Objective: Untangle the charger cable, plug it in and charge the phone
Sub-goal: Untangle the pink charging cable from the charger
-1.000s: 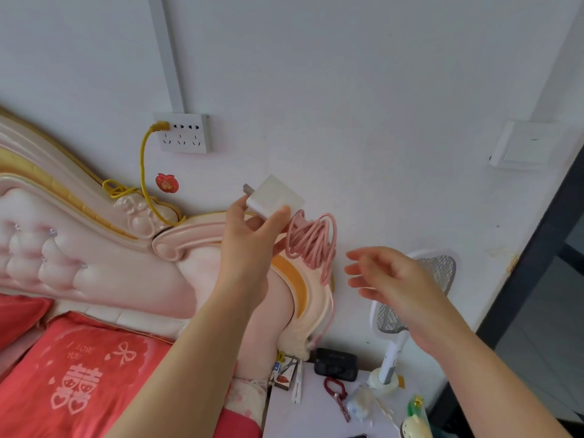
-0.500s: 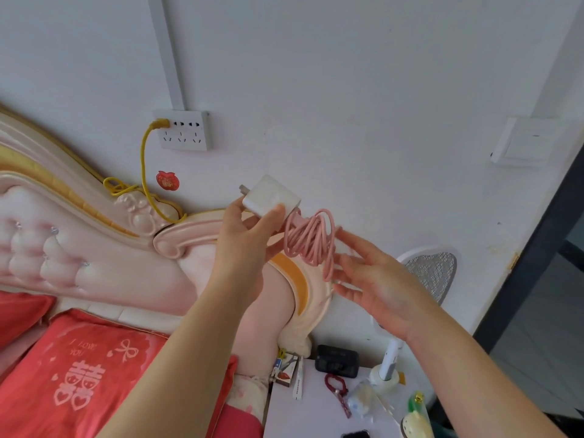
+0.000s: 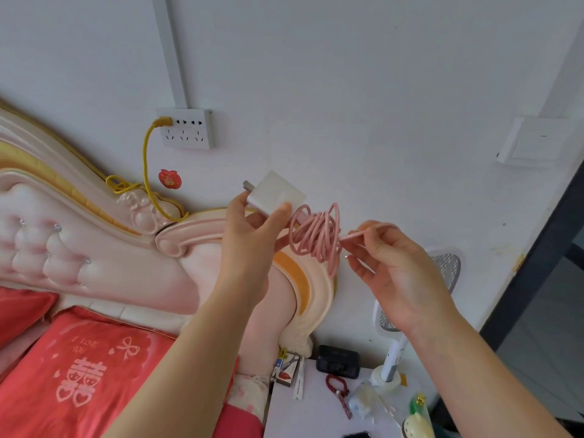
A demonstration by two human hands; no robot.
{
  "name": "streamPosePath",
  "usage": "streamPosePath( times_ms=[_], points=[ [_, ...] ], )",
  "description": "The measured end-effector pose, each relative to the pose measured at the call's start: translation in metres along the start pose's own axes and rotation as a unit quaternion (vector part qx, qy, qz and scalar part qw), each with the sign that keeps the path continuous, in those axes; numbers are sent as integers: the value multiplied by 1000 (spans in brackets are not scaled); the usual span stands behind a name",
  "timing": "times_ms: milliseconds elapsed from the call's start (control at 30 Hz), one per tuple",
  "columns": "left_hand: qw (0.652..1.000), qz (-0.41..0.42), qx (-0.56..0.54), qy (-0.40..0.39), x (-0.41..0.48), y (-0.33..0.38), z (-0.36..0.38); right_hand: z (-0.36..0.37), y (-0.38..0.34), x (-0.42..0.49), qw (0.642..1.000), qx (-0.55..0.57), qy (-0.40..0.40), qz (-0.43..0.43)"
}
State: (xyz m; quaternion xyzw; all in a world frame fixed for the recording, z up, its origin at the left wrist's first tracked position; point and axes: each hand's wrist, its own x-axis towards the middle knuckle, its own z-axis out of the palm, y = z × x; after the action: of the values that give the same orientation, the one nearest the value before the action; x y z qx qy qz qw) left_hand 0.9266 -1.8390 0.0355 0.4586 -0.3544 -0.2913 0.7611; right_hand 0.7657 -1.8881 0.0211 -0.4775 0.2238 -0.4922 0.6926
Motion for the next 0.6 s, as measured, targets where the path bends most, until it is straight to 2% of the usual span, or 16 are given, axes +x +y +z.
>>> streamPosePath(
  times_ms=[400,600],
  points=[
    [999,-15,-48,18,1,-4,8,-22,-1,-1,994,106,24,24],
    [998,-2,-57,-10,3,-6,14,-17,-8,3,997,55,28,54]
  ],
)
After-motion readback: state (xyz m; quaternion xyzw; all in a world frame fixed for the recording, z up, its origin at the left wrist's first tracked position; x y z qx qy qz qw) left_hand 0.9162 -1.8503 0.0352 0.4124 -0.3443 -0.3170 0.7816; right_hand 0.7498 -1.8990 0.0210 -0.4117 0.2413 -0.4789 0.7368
